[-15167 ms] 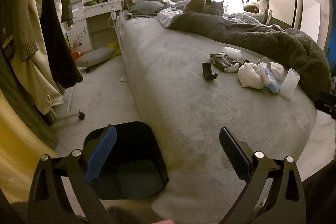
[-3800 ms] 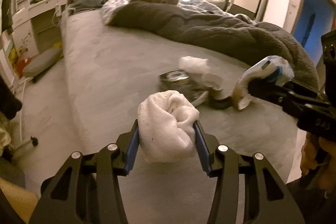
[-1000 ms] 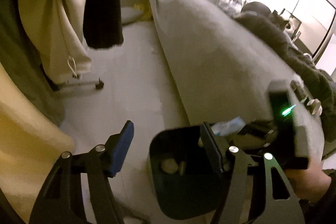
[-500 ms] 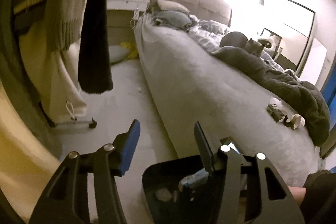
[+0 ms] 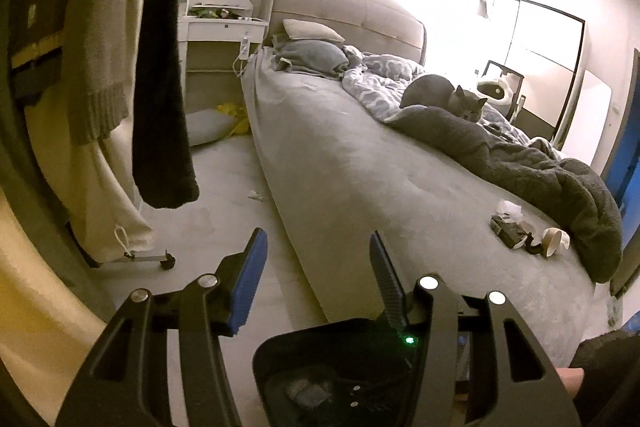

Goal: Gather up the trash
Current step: 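Open the left gripper over the bin while the right releases the wrapper into it, then move both open grippers from the bin back over the bed toward the trash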

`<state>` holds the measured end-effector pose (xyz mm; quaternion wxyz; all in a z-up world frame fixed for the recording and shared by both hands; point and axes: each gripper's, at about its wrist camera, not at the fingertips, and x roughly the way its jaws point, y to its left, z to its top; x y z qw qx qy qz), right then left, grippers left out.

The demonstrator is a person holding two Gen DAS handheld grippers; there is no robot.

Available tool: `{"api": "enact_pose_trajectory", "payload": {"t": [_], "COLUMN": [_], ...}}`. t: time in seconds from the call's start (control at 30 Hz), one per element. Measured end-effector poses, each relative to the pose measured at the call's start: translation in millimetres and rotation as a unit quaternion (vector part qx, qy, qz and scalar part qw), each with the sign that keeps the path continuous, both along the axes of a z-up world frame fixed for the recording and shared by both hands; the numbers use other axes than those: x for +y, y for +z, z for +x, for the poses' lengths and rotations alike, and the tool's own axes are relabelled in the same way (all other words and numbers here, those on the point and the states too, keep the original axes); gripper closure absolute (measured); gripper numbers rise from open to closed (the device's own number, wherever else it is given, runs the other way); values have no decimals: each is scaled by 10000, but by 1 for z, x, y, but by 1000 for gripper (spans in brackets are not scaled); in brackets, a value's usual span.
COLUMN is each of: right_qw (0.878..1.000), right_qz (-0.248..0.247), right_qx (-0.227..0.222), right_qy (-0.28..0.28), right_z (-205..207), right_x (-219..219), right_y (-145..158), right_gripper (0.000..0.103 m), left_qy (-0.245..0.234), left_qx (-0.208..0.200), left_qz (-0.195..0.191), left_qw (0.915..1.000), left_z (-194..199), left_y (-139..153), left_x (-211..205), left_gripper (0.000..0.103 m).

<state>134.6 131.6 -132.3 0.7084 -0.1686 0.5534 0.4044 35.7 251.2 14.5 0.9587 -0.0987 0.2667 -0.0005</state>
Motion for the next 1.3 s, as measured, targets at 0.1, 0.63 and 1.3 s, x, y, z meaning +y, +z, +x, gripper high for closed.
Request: {"api": "enact_pose_trajectory", "payload": {"t": [0.1,0.63,1.3], "right_qw": [9994,9841,9719], "right_qz": [304,1297,1408], "right_qx": [-165,-1142,-1571], "right_qy": [23,-415,-1047], "right_z": [1,17,31], "right_x": [-6,-88,-178], "right_y": [19,86,105], "right_gripper": [29,29,29], "left_qy": [-1,-207,-660], "left_qx": [1,-82,29], "left_qz": [133,236,80], "left_qw": [9999,9995,9978], "left_z": [4,29,65], "left_y": [2,14,13], "left_x": [-9,-63,-134], "left_gripper": [48,45,37]}}
